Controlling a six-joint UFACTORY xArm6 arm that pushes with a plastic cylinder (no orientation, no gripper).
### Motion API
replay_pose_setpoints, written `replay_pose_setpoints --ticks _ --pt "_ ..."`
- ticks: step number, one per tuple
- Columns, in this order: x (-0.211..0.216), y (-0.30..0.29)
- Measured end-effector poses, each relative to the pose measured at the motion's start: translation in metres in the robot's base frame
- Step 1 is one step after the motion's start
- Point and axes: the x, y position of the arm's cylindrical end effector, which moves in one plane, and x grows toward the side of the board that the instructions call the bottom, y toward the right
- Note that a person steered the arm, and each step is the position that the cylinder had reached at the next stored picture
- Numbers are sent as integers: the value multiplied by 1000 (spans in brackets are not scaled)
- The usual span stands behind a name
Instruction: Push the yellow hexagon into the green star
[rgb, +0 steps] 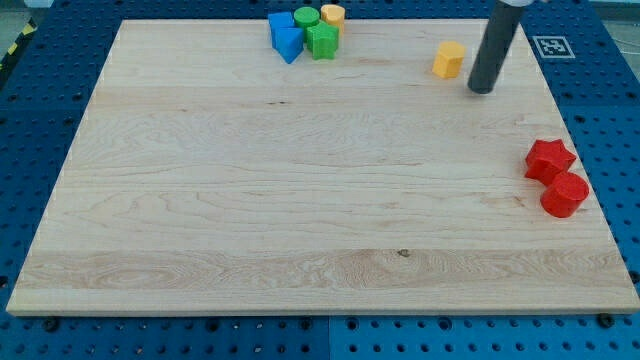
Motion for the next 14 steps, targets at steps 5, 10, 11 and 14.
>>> replay_pose_setpoints --ticks 5,10,11,14 --pt "-46 -89" --pt "-78 -161" --pt "-64 -158" --pt "-30 -82"
